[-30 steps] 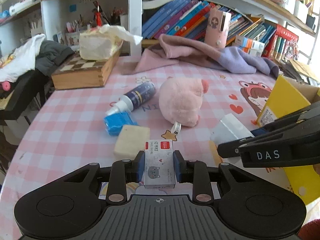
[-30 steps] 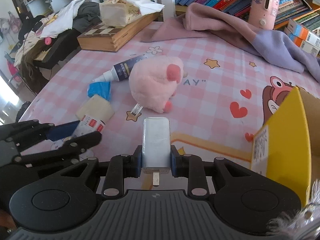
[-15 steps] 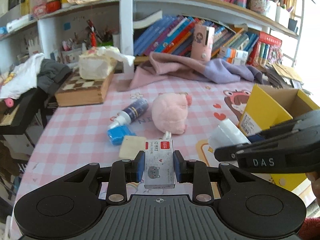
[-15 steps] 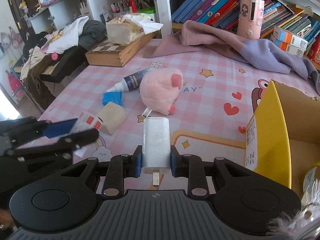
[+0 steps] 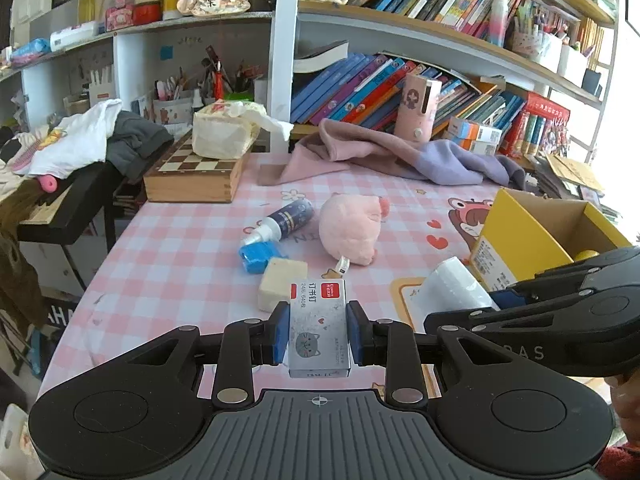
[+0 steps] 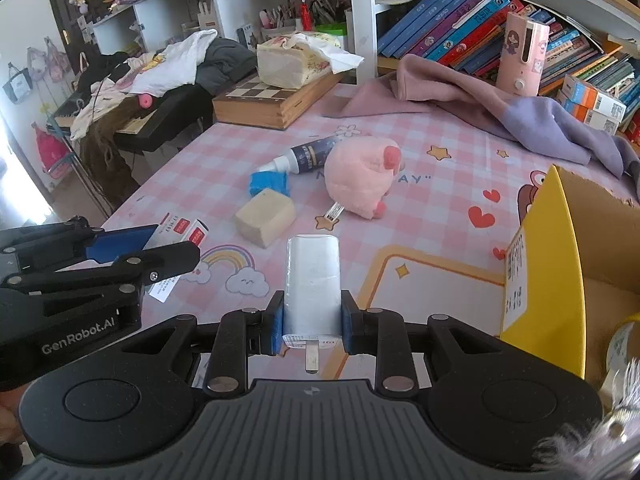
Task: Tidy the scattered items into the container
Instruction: 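Lift the charger and small white box and carry both toward the yellow box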
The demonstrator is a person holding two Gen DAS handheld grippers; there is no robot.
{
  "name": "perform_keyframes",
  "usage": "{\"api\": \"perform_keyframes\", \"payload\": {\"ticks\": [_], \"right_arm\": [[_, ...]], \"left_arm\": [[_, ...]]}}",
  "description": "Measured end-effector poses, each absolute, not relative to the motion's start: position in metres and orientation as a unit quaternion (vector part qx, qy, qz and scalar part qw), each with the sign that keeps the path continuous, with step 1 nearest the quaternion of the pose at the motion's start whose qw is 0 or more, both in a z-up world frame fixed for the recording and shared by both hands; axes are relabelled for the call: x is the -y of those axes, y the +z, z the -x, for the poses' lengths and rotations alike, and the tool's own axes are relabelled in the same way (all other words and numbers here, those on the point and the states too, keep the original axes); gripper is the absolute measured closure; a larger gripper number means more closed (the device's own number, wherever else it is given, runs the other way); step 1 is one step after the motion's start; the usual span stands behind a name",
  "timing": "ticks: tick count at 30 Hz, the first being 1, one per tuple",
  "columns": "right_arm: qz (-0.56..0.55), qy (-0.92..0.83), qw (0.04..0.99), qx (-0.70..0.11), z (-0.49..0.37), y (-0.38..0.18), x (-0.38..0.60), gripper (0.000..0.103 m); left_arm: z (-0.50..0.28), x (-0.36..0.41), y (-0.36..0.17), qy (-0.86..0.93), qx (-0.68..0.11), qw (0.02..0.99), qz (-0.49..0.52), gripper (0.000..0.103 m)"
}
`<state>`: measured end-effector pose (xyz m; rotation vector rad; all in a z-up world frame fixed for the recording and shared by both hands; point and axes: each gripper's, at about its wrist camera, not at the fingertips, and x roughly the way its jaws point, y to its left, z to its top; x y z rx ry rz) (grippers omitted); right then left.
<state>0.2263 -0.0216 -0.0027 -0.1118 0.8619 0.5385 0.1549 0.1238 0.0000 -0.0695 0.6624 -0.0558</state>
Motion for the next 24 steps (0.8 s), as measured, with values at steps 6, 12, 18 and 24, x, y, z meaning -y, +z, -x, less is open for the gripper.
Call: {"api": "perform_keyframes", "payload": {"ticks": [6, 12, 18, 24], "right_arm": [[0.050, 0.265, 0.878, -0.397, -0.210, 0.007, 0.023, 0.078], [0.049, 0.271, 0.884, -0.378, -0.194, 0.020, 0.024, 0.078], [0.040, 0.263, 0.886, -0.380, -0.174, 0.020, 0.027, 0.078], [0.039, 0.256, 0.889, -0.378, -0.142, 0.020, 0.030, 0.078]], "left_arm": [[-0.138, -0.123, 0.012, -0.032, -0.315, 0.948, 0.031, 0.075], [-0.123, -0.124, 0.024, -0.055, -0.308, 0.949, 0.030, 0.075], [-0.106, -0.123, 0.022, -0.066, -0.309, 0.948, 0.031, 0.075], [-0.080, -0.121, 0.020, -0.080, -0.306, 0.948, 0.029, 0.075]]}}
